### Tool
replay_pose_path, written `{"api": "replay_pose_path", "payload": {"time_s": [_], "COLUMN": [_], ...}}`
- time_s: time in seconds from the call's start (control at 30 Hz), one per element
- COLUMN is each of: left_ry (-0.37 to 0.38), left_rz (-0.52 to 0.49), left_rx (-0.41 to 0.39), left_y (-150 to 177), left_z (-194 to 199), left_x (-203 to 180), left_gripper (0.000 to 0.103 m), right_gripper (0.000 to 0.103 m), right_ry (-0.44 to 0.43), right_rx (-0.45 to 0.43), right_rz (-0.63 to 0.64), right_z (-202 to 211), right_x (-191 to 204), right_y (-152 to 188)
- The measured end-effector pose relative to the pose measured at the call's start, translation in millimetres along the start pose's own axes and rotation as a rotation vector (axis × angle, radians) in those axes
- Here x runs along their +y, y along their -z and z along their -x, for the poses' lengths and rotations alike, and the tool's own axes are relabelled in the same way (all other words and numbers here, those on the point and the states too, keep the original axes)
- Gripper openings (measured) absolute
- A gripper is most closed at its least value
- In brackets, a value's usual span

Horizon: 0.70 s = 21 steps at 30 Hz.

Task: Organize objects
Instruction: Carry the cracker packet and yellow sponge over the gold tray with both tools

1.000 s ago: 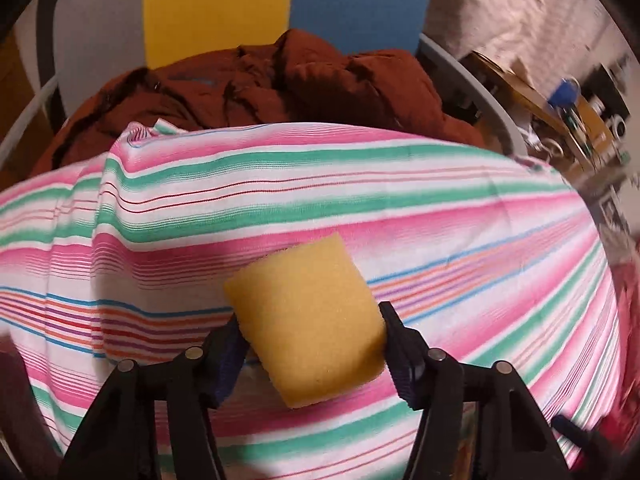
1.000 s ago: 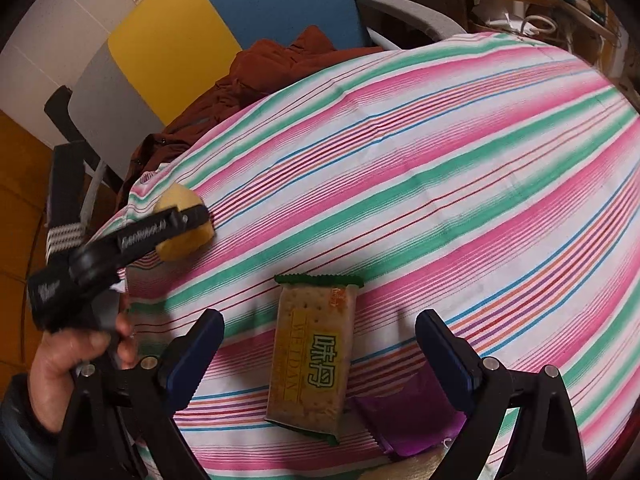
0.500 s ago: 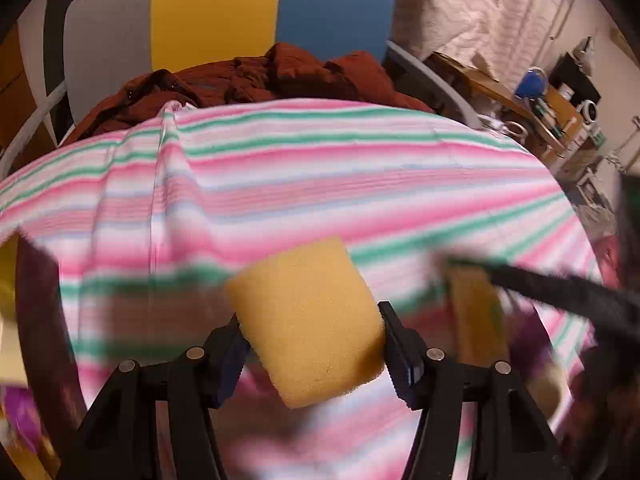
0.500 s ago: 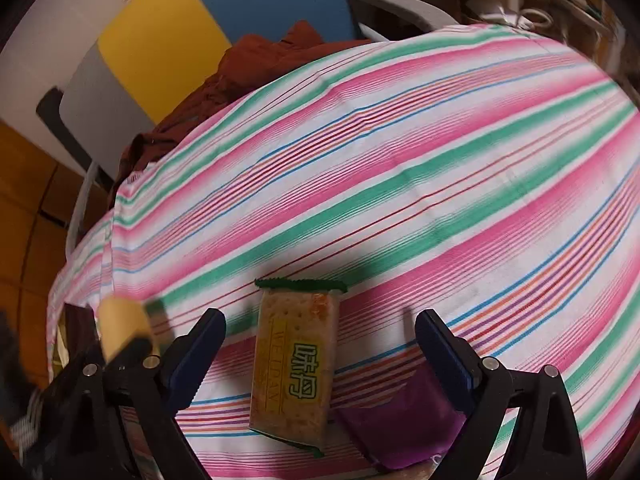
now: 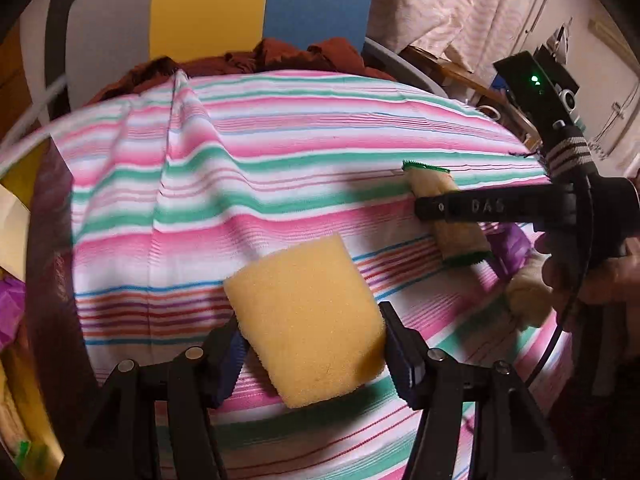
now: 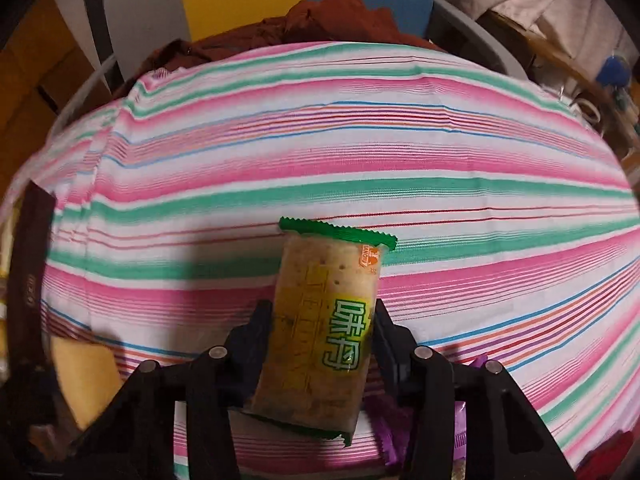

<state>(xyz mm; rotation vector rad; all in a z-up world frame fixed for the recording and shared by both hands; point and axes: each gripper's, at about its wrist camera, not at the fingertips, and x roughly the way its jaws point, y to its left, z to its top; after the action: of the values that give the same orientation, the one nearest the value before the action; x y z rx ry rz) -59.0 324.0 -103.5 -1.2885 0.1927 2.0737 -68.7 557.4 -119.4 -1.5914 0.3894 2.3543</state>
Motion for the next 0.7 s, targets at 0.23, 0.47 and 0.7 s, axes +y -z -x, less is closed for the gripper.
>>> {"api": "replay_pose_path", "payload": {"time_s": [0.23, 0.47, 0.7], "left_ry": [0.015, -0.012, -0.009], "left_rz": [-0.001, -0.050, -0.063], "left_rx": [-0.002, -0.022, -0.039], "left_y": [-0.2, 5.7, 8.6], "left_z": [-4.5, -7.4, -8.5], "left_x": [0.2, -5.7, -5.7], "left_gripper": [0.067, 0.068, 0.068], "right_gripper": [0.048, 0.051, 0.052], "right_ry": [-0.135, -0.125, -0.099], "right_rx": [-0.010, 0.009, 0.007], "right_rz": [0.073, 0.095, 0.129], "right_z": [5.0, 2.1, -1.6], "right_x": [12.9, 21.9, 33.6], "right_y": [-0.9, 5.4, 7.4]}}
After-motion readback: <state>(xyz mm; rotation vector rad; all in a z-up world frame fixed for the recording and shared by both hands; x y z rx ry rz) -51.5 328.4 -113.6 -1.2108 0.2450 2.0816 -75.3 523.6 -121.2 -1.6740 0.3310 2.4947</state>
